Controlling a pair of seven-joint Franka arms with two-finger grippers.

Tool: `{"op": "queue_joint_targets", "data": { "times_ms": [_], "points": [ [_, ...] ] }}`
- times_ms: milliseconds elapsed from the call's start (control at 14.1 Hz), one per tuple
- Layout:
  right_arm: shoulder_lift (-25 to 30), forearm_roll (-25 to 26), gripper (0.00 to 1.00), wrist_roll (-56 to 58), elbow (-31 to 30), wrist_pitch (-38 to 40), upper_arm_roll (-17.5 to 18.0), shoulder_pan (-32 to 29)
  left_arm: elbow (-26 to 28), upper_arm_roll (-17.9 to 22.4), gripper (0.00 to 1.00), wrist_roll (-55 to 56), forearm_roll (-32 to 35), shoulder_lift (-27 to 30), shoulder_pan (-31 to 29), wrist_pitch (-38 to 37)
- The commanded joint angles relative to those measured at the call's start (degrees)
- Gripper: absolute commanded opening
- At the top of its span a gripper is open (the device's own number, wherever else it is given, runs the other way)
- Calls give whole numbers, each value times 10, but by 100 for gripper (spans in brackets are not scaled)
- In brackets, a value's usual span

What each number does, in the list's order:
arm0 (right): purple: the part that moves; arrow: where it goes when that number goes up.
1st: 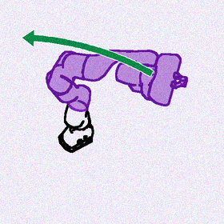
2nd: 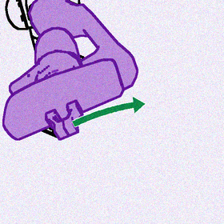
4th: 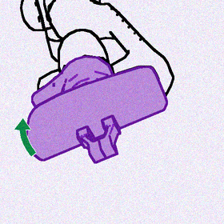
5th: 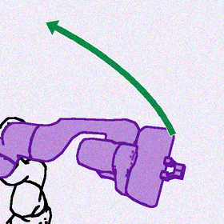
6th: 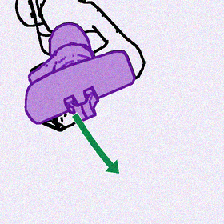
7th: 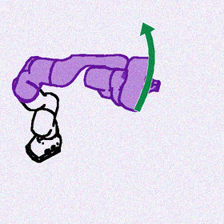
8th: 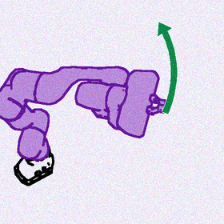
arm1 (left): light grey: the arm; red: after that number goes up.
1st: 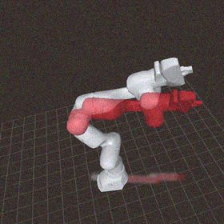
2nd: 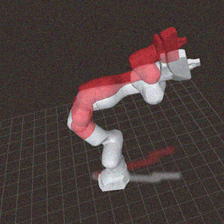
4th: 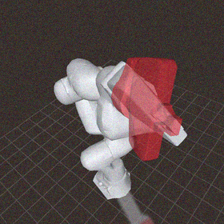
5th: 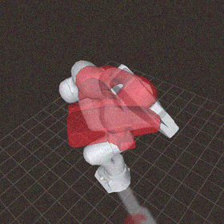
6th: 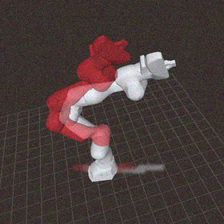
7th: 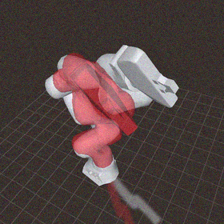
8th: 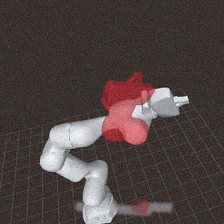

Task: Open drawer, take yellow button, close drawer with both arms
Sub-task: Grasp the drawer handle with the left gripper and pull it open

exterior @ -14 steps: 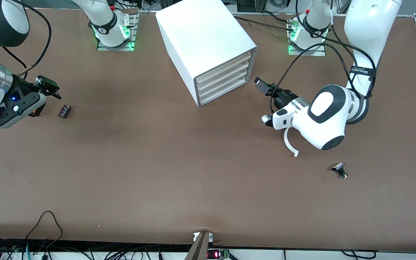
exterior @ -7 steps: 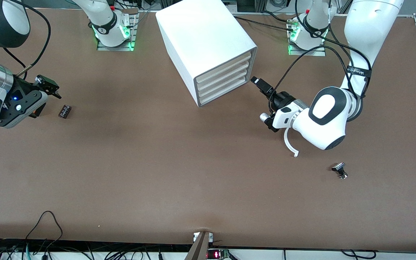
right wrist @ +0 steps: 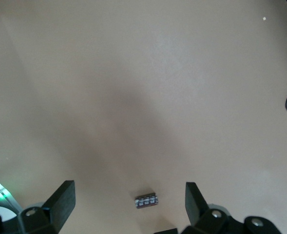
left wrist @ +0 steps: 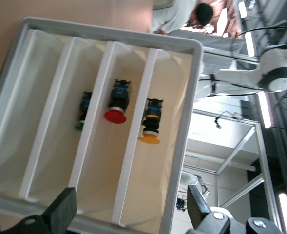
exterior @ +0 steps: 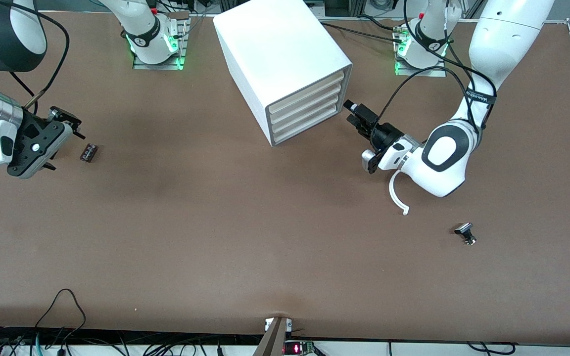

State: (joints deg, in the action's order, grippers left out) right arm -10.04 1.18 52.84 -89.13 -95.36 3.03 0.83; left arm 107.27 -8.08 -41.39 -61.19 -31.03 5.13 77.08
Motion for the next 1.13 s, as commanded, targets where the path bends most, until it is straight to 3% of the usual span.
{"op": "queue_joint_targets", "data": {
  "times_ms": [0, 354, 637, 920, 1061],
  "points": [
    [-8, 7, 100, 62, 11, 0, 2, -3, 73, -1, 99, -73, -60, 21, 1, 18],
    [-16, 19, 100, 174, 11, 0, 5, 0, 95, -5, 99, -113, -72, 20, 6, 42],
    [-25, 36, 96, 296, 11, -39, 8, 9, 143, -48, 92, -148, -131, 20, 5, 80],
    [-33, 28, 38, 384, 11, -89, 8, 9, 153, -54, 84, -157, -133, 24, 4, 87],
    [-33, 21, 27, 389, 11, -100, 8, 9, 153, -55, 80, -155, -133, 33, 4, 87]
  ]
}}
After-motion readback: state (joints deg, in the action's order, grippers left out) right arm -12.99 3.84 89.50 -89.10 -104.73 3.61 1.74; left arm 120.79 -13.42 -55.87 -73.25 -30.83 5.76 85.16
